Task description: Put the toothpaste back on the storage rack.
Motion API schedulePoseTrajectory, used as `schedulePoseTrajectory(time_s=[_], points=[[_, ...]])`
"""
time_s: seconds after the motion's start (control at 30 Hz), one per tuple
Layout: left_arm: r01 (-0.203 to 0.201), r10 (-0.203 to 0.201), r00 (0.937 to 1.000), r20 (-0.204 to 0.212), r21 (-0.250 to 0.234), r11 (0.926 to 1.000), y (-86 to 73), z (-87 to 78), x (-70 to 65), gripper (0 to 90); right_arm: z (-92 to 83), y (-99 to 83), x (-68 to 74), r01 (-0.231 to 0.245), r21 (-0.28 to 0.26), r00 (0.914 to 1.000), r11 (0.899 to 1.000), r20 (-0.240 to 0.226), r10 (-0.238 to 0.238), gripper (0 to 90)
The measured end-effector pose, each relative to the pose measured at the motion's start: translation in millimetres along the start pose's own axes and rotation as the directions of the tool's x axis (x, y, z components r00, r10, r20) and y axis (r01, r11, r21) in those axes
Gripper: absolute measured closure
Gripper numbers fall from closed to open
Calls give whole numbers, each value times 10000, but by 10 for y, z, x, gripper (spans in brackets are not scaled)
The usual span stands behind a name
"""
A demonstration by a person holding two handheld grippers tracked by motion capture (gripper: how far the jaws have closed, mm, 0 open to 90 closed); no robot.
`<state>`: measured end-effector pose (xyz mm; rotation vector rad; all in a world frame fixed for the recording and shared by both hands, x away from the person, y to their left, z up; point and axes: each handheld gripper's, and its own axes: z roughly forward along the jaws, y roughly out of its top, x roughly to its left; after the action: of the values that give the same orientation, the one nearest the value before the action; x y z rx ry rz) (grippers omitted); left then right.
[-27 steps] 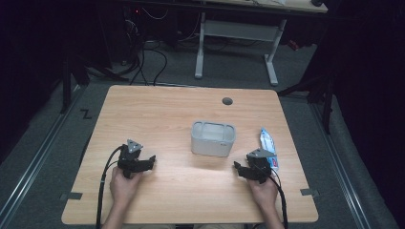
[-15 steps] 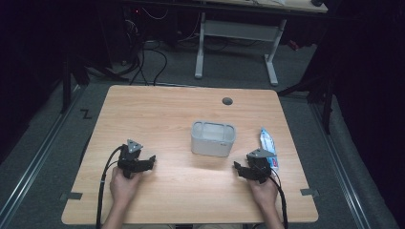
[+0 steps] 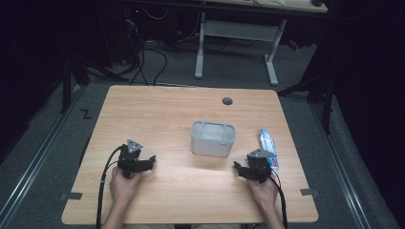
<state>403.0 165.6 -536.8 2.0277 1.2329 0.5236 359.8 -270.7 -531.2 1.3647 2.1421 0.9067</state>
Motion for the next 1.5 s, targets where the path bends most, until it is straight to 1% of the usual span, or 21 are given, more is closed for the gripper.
schedulePoseTrajectory(time_s=[0.07,0.1,0.13,0.23,0.37,0.47,0.53,0.57,0.7,0.83,0.93,1.0,1.1,1.17,1.23,1.3,1.37,1.4,1.43,1.47,1.5], points=[[-3,3,10000,7,-1,10000,0,0,1,224,-3,-1,2,-32,2,10000,10000,13,32,376],[-3,3,10000,10,0,10000,0,0,1,224,-15,-11,1,-76,-78,9999,9999,66,76,429],[-4,4,10000,11,1,10000,0,0,1,224,-15,-11,1,-76,-78,9999,9999,66,76,429],[-25,25,10000,-7,5,10000,0,0,-1,223,-43,-33,-3,-277,-109,9996,9996,3,277,443],[-33,33,10000,-6,5,10000,-1,0,-2,218,-54,-44,-7,-296,-113,9995,9995,98,298,446],[-40,40,10000,0,22,10000,0,-1,-2,218,-76,-57,-5,-330,-228,9994,9992,77,332,450],[-39,39,10000,-11,10,10000,-1,0,-3,218,-103,-61,-11,-395,-315,9992,9987,-41,394,464],[-37,37,10000,-11,8,10000,-1,0,-3,218,-120,-61,-14,-507,-385,9986,9980,-148,501,466],[-36,36,10000,-10,9,10000,-1,0,-3,218,-191,-70,-21,-631,-624,9974,9961,-388,608,471],[-37,37,10000,-11,6,10000,-1,0,-3,218,-219,-80,-25,-644,-696,9971,9955,-462,612,472],[-33,33,10000,-9,7,10000,-1,0,-3,218,-232,-104,-48,-762,-791,9947,9940,-746,703,475],[-36,36,10000,-10,6,10000,-1,0,-3,218,-242,-117,-51,-769,-810,9945,9937,-769,707,474],[-37,37,10000,-10,10,10000,-1,0,-3,218,-254,-131,-58,-696,-849,9953,9940,-736,634,474],[-40,40,10000,-11,12,10000,-1,0,-2,218,-276,-146,-56,-724,-853,9955,9937,-666,669,470],[-51,51,10000,-10,24,10000,-1,-1,-2,218,-301,-161,-52,-696,-965,9964,9929,-544,645,450],[-53,53,10000,-10,24,10000,-1,-1,-2,218,-321,-176,-53,-596,-1095,9980,9922,-294,567,440],[-53,54,10000,-11,24,10000,-1,-1,-1,218,-352,-184,-61,-677,-1192,9973,9906,-378,636,437],[-52,52,10000,-16,33,10000,0,-1,-2,218,-388,-185,-75,-781,-1276,9961,9887,-503,722,436],[-52,52,10000,-16,33,10000,0,-1,-2,218,-388,-185,-75,-781,-1276,9961,9887,-503,722,436],[-56,56,10000,-17,43,10000,0,-2,-2,218,-406,-183,-80,-914,-1234,9950,9881,-503,858,436],[-52,52,10000,-12,24,10000,-1,-1,-2,218,-424,-181,-91,-929,-1225,9949,9881,-515,872,436]])
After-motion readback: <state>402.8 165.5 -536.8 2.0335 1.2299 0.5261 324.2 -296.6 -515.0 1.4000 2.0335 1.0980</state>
